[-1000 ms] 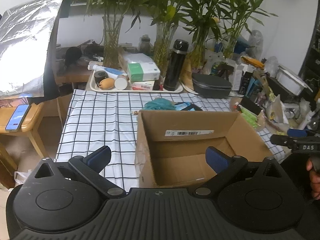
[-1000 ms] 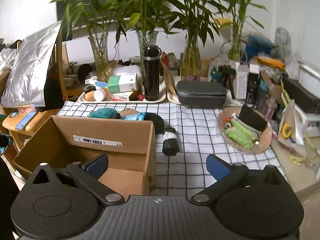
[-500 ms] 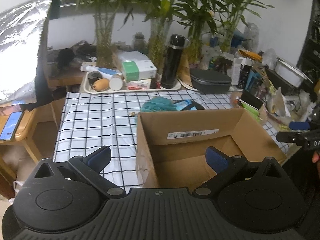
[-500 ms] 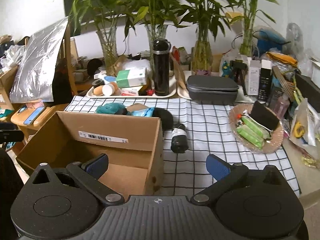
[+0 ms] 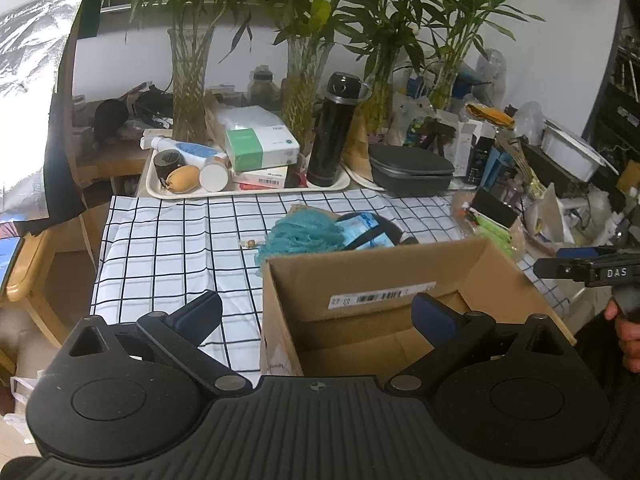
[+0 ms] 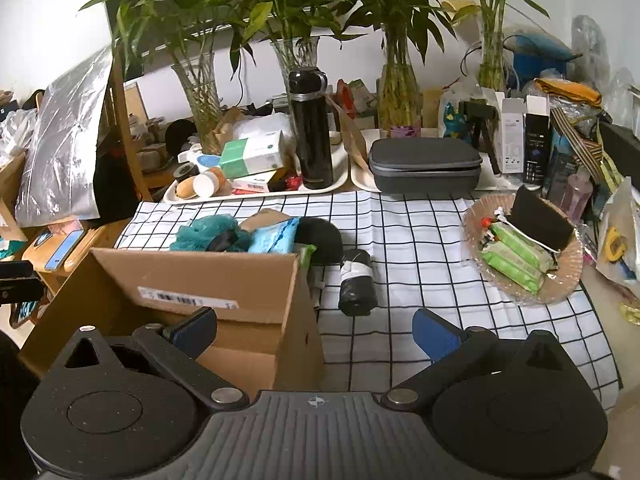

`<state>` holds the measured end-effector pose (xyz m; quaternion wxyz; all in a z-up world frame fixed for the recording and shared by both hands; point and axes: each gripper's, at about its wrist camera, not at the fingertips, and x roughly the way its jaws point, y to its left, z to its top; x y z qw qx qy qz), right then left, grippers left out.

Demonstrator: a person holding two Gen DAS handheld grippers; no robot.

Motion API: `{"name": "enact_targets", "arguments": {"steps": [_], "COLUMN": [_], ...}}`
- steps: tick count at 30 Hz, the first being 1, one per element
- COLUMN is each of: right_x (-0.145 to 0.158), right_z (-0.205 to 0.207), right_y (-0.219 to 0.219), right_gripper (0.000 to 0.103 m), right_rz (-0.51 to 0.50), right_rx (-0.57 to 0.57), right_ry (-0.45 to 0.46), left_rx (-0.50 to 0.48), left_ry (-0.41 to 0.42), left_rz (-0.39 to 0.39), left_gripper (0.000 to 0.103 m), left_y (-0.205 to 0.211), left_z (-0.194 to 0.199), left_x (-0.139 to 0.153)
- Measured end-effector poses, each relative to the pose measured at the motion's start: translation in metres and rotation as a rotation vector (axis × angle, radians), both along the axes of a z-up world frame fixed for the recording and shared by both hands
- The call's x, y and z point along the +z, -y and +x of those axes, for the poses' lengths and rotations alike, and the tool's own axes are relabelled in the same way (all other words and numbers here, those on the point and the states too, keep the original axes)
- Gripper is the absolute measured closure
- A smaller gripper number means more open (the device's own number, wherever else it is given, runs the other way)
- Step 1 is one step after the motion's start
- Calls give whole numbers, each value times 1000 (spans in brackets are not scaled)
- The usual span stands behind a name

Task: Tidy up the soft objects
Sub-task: 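Move both tools past the cardboard box toward the soft items, then close left tool on teal loofah while right tool closes on black bag roll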

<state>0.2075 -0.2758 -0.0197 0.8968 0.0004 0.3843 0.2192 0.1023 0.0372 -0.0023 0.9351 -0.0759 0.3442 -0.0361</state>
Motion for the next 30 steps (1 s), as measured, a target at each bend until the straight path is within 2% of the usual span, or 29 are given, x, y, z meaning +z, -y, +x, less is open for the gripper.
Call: {"name": "enact_targets", "arguments": {"steps": [6,14,23,28,30], "right_x": [-4,-15,-30,-38,-41], "right_z": [23,56,94,109,115], "right_y": [2,2,0,-5,-6], "right_gripper": [0,0,0,0,0], "right_rz": [31,38,59,78,82], "right_rx": [-21,-53,-71,-66,-69], "right_ry": [-19,-2,-17,-49,-56], "left_rx": [-3,-28,-78,-109,-120], "left_ry": [9,13,-9,3,-3], "left_rz": [-21,-100,-111,-175,-240], "left_gripper": [0,0,0,0,0], "left_y": [-10,-29,-47,-57,-63], "left_z": [16,49,97,125,135], "left_x": [-2,-10,-33,-53,-61]}}
